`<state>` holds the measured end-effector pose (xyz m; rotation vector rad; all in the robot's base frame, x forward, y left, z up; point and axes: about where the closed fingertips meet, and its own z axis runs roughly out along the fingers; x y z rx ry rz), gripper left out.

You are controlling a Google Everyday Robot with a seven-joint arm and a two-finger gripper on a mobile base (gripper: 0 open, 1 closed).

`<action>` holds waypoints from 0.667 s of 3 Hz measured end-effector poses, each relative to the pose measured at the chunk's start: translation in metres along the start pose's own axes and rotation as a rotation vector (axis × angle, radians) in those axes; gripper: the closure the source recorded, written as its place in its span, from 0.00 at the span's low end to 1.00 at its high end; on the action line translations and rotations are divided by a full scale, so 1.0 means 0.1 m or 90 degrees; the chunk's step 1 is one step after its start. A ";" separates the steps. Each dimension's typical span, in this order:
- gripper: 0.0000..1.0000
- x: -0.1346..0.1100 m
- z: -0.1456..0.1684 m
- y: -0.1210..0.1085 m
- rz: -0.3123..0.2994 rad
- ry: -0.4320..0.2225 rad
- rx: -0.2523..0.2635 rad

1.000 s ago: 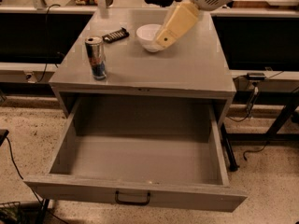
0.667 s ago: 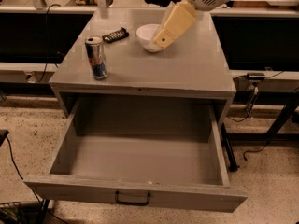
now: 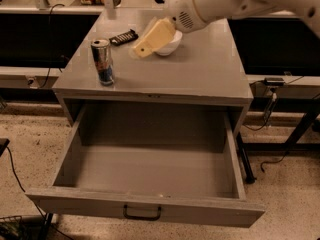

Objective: Place redbull can into top drawer

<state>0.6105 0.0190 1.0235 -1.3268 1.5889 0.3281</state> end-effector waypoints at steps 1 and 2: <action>0.00 -0.16 0.58 0.14 0.028 -0.073 -0.027; 0.00 -0.24 1.12 0.34 0.029 -0.108 -0.046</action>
Offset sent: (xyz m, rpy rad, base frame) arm 0.0396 0.1641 -0.0819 0.2087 0.0104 0.1413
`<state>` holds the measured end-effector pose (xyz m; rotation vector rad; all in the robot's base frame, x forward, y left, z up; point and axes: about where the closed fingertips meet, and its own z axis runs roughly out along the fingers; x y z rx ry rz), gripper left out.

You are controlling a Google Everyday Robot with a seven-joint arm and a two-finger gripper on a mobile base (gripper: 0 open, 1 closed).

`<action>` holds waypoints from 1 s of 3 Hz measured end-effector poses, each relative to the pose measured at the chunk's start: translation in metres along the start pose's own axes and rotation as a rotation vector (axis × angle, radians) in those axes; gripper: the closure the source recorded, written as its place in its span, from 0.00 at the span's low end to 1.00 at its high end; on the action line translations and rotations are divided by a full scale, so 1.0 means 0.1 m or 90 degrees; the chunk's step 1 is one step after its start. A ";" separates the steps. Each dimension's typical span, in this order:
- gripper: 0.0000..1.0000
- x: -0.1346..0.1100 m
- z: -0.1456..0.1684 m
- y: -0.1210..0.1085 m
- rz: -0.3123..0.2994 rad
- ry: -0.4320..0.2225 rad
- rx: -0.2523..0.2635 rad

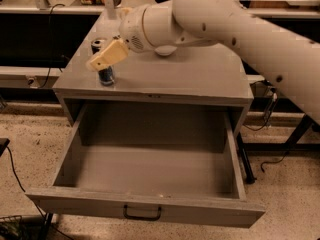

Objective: Place redbull can into top drawer

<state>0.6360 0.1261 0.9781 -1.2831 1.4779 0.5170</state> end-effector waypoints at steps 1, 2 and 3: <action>0.00 0.00 0.07 0.00 0.001 -0.006 0.003; 0.00 0.09 0.16 -0.01 0.017 0.000 -0.001; 0.00 0.19 0.39 -0.03 0.051 -0.040 -0.017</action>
Offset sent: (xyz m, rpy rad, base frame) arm 0.0190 0.0087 -0.0287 0.0120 0.0614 -0.0272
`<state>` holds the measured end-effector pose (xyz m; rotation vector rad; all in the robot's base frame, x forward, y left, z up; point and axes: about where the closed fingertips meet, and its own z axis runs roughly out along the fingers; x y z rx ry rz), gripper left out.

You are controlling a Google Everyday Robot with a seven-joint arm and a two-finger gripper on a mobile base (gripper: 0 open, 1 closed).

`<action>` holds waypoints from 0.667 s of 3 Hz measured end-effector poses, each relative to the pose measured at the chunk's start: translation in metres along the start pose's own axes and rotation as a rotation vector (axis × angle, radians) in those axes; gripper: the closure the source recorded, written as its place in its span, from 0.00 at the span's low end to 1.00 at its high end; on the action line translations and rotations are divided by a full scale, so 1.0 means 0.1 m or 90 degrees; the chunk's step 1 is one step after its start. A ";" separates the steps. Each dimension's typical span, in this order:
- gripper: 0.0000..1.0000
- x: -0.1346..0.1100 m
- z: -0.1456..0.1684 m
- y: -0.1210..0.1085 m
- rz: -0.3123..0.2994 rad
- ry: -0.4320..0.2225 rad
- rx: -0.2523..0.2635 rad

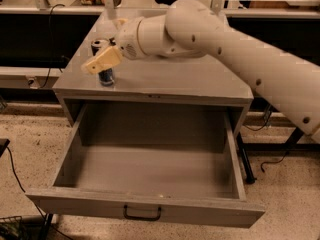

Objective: Place redbull can into top drawer

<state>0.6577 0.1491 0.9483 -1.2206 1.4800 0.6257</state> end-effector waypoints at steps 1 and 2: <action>0.00 0.10 0.24 0.01 0.020 -0.042 -0.017; 0.00 0.14 0.28 0.03 0.022 -0.043 -0.022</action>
Offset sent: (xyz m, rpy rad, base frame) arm 0.0087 0.0155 -0.0151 0.0621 0.0136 0.0265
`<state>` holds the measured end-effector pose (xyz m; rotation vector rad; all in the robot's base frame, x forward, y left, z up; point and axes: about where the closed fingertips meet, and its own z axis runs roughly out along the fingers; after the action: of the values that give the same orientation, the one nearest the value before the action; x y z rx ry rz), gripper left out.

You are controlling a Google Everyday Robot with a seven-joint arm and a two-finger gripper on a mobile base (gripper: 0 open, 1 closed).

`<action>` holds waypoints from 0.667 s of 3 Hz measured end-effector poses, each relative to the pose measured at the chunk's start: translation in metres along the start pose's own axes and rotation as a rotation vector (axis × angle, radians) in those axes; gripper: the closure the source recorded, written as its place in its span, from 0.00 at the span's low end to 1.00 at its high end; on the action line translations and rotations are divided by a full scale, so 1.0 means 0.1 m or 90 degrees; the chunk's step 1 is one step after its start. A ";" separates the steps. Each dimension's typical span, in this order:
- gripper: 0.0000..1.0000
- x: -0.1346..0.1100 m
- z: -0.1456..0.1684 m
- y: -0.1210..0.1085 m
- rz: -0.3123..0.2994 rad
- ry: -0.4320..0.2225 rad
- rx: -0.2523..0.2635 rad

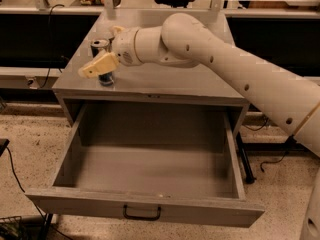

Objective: Place redbull can into top drawer

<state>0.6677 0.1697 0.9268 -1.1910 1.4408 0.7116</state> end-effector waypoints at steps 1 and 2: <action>0.18 -0.01 0.02 0.02 0.000 0.000 -0.003; 0.42 -0.01 0.04 0.04 -0.001 -0.001 -0.005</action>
Offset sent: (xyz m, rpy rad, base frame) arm -0.0011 0.0026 -0.0003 0.0000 0.0006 0.0043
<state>0.6655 0.1748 0.9263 -1.1976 1.4373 0.7183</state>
